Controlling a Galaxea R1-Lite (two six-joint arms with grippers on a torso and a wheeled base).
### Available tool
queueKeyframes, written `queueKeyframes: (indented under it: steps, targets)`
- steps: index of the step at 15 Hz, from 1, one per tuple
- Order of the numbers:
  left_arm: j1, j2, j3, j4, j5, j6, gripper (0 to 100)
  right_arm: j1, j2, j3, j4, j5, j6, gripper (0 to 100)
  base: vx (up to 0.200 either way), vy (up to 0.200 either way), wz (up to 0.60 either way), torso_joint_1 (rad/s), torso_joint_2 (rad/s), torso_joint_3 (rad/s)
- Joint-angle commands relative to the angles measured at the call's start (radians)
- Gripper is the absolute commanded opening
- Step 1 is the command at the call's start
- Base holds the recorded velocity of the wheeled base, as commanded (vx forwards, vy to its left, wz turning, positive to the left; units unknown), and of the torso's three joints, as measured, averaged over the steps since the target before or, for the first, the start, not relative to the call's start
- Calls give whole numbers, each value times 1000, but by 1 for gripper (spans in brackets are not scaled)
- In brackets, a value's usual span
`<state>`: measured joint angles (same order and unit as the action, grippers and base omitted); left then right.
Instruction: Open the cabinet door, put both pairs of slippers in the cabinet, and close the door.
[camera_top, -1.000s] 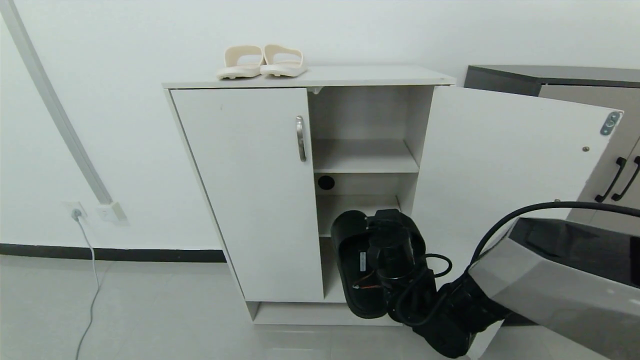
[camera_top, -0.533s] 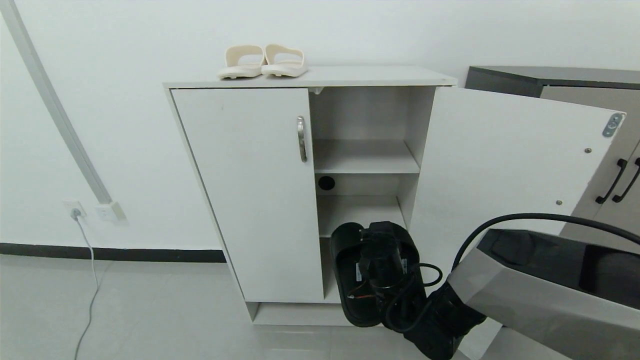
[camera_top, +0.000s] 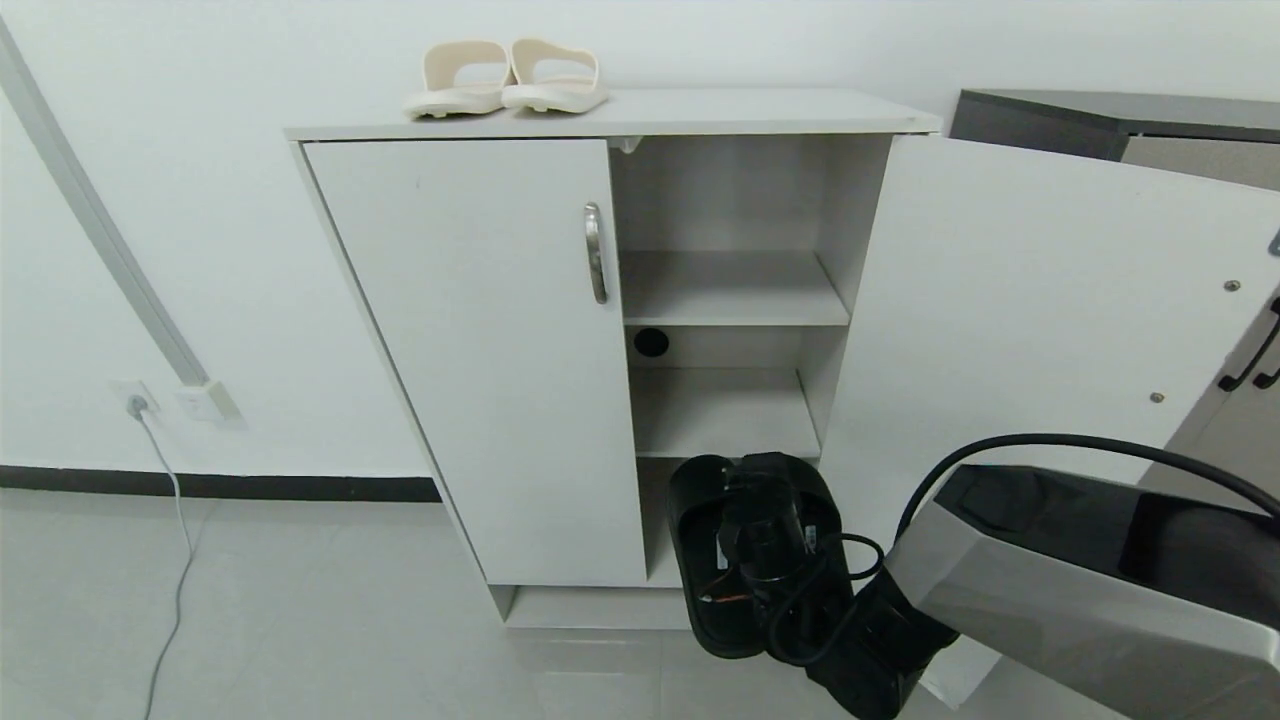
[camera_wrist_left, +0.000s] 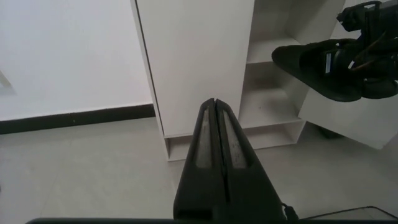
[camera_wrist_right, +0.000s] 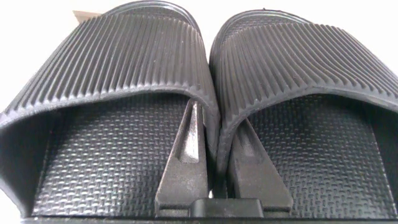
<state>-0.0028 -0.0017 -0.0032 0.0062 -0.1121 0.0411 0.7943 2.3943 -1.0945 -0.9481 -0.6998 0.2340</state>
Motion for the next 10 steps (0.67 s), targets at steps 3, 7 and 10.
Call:
queueKeyframes:
  steps: [3, 7, 10]
  targets:
    - [0, 2, 0, 0, 0, 0, 0, 5, 11, -5, 0, 0, 2, 0, 0, 0, 0, 7, 1, -203]
    - [0, 2, 0, 0, 0, -1, 0, 13, 40, -21, -18, -10, 14, 0, 0, 0, 0, 5, 1, -203]
    - [0, 2, 0, 0, 0, -3, 0, 13, 111, -18, -264, -61, -108, 0, 0, 0, 0, 2, 3, -81]
